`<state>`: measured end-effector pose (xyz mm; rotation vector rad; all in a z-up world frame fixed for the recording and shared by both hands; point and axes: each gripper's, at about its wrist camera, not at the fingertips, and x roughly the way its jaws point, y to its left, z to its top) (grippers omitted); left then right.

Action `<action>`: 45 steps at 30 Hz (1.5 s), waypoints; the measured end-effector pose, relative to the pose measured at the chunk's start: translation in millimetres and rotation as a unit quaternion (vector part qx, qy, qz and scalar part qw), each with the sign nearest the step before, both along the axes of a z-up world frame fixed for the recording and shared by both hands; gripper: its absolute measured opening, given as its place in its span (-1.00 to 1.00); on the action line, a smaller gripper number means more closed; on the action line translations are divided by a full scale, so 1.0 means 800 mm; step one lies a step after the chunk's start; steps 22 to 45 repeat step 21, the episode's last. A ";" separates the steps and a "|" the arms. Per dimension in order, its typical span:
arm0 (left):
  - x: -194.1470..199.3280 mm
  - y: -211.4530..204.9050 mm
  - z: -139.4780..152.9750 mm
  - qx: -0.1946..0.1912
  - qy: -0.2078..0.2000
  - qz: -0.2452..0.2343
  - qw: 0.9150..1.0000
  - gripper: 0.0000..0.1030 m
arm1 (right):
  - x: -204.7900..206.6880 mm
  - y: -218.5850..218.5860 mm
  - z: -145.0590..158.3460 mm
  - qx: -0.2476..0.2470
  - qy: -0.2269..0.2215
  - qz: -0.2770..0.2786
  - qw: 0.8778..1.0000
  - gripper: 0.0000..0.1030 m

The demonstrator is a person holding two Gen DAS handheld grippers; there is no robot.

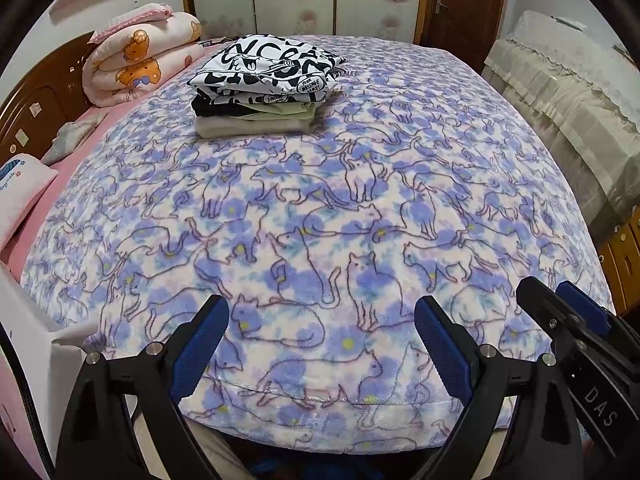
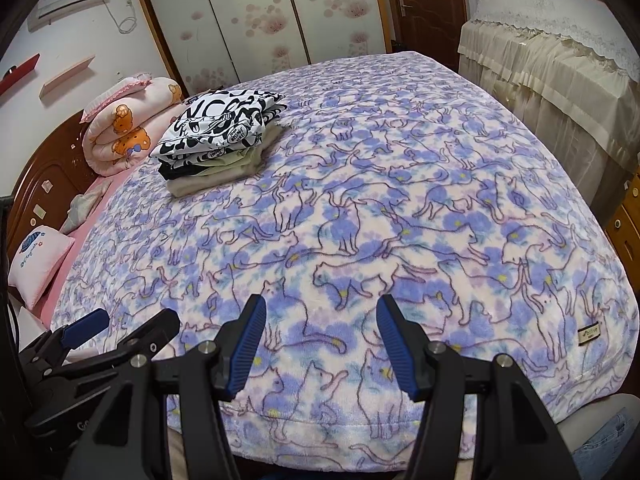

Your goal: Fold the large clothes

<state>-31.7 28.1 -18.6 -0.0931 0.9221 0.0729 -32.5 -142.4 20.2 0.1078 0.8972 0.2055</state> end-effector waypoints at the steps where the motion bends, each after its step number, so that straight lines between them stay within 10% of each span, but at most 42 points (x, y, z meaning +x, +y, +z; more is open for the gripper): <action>1: 0.000 0.000 0.000 0.000 0.000 0.000 1.000 0.81 | 0.000 0.000 0.000 0.000 0.000 0.000 1.000 0.13; 45: -0.005 -0.001 -0.007 -0.002 0.006 -0.004 1.000 0.79 | 0.002 -0.001 -0.002 0.001 0.002 -0.001 1.000 0.12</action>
